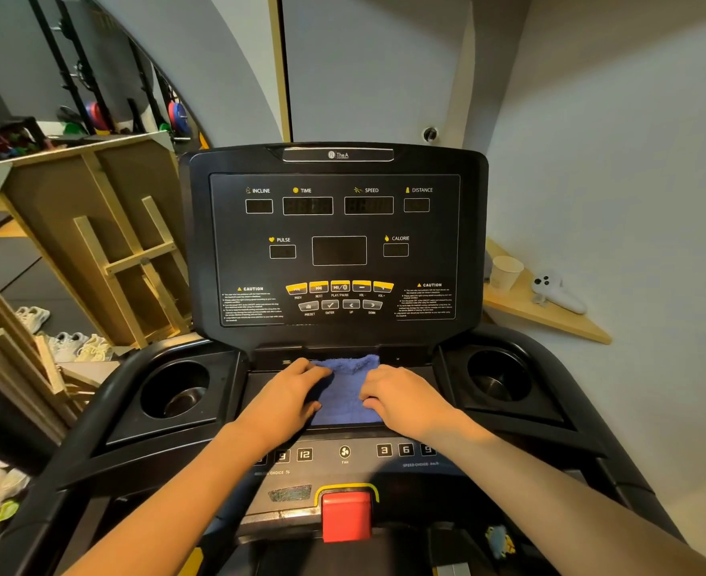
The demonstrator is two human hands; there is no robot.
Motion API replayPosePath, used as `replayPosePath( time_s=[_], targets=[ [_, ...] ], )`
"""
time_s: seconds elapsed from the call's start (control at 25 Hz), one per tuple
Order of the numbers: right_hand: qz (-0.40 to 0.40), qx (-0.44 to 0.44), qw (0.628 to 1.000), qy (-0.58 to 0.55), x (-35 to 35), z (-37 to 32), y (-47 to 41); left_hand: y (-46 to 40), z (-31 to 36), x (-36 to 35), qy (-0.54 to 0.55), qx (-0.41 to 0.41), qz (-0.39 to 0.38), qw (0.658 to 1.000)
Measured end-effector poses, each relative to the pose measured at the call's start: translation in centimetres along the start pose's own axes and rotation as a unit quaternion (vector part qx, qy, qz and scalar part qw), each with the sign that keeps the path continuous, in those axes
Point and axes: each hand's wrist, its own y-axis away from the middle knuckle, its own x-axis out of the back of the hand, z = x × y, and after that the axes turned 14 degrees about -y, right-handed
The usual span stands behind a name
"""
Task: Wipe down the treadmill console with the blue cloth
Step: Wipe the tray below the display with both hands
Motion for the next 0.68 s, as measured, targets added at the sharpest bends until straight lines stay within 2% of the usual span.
replayPosePath(
  time_s=[0.12, 0.28, 0.52, 0.68],
  targets=[
    [0.011, 0.000, 1.000, -0.030, 0.3, -0.1, 0.2, 0.1, 0.2, 0.0, -0.007, -0.002, -0.006, 1.000],
    [0.011, 0.020, 1.000, 0.003, 0.1, 0.0, 0.4, 0.1, 0.0, 0.3, -0.049, -0.011, -0.023, 0.998],
    [-0.021, -0.026, 0.999, 0.039, -0.7, 0.0, 0.2, 0.6, 0.9, 1.1, -0.188, -0.032, -0.082, 0.978],
    [0.018, 0.004, 1.000, 0.012, -0.3, -0.6, 1.2, 1.4, 1.3, 1.6, -0.202, -0.062, -0.045, 0.976]
  ],
)
